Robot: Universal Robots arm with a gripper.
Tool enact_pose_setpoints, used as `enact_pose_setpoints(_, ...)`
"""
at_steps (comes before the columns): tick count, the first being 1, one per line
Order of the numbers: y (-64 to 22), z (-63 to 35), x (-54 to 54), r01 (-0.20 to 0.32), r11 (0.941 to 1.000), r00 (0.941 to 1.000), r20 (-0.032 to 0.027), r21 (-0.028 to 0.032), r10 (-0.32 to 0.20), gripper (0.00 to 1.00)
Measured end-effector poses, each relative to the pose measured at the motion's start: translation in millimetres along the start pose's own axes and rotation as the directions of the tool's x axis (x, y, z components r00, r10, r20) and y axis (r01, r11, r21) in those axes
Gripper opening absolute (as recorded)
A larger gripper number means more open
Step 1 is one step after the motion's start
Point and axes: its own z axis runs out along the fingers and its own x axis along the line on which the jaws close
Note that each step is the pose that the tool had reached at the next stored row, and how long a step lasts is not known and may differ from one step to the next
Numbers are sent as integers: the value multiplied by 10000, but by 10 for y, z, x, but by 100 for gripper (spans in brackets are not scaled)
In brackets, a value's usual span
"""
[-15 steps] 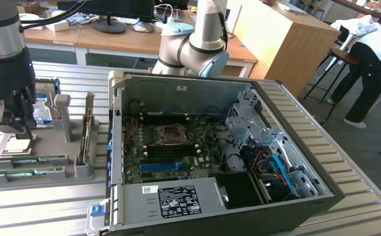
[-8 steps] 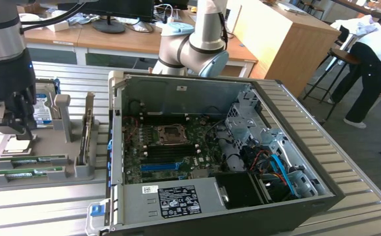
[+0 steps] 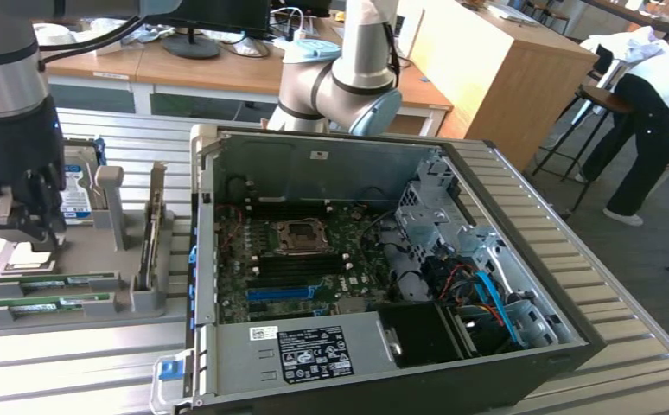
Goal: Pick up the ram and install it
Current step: 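Pick up the ram and move it above insertion slot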
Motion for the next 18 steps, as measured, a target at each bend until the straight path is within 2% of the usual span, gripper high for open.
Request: enact_pose_setpoints(18,-2,191,6,0,10000,10000,0,1,0,36)
